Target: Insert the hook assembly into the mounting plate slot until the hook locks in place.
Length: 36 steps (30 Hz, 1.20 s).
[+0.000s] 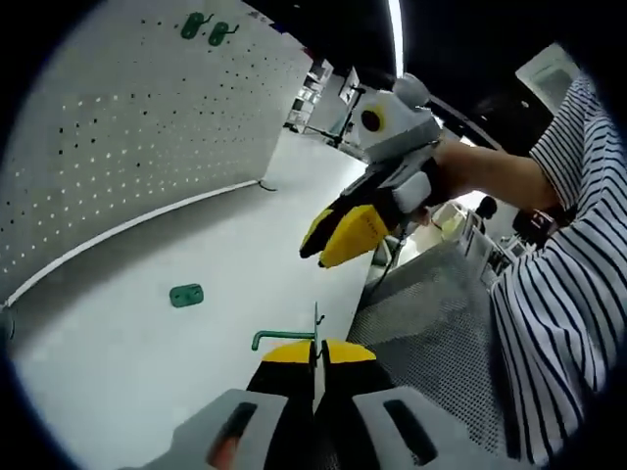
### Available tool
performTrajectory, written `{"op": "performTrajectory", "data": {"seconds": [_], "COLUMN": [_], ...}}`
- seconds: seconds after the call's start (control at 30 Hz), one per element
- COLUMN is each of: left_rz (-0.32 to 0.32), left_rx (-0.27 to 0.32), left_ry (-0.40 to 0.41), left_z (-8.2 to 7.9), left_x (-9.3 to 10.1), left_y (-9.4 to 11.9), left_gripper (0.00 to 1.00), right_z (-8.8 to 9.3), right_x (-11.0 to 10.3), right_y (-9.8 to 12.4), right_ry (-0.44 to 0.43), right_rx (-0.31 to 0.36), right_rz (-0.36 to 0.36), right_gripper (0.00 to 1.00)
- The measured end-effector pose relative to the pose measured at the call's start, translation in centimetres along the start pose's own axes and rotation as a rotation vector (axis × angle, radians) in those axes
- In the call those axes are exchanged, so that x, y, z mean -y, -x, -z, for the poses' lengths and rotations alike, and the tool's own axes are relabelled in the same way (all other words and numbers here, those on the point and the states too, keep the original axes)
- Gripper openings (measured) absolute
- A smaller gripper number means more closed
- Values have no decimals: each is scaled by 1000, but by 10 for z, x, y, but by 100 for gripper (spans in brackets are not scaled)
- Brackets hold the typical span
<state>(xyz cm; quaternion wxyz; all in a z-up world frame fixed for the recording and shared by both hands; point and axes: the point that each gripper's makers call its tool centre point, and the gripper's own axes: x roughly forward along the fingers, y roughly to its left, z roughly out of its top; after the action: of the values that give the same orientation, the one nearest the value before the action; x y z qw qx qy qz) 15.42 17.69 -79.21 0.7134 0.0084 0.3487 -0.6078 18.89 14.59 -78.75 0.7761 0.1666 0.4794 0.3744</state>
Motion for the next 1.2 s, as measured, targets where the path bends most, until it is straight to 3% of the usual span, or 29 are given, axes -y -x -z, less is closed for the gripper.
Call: {"op": "performTrajectory", "data": {"seconds": [0.13,0.33,0.5,0.67,0.8,0.97,1.07,1.2], "left_rz": [60,135,197,247,289,291,242,125], "left_rx": [8,33,66,74,72,59,54,40], "left_ry": [-42,-124,-164,-208,-236,-229,-172,-16], "left_z": [-2,-8,-14,-16,-16,-13,-12,-11], "left_x": [12,27,37,47,54,52,40,15], "left_y": [2,6,11,11,11,11,8,2], "left_gripper": [2,2,2,1,1,2,4,10], "right_z": [11,14,18,28,26,27,13,-2], "right_x": [-11,-20,-35,-40,-49,-49,-45,-36], "right_y": [-10,-17,-14,-15,-13,-14,-16,-15], "right_ry": [-125,-257,-381,-427,-519,-537,-530,-445], "right_rx": [-76,-95,-121,-151,-159,-135,-43,64], "right_rz": [-95,-191,-315,-352,-423,-424,-414,-315], "right_gripper": [19,17,13,9,2,1,0,0]}}
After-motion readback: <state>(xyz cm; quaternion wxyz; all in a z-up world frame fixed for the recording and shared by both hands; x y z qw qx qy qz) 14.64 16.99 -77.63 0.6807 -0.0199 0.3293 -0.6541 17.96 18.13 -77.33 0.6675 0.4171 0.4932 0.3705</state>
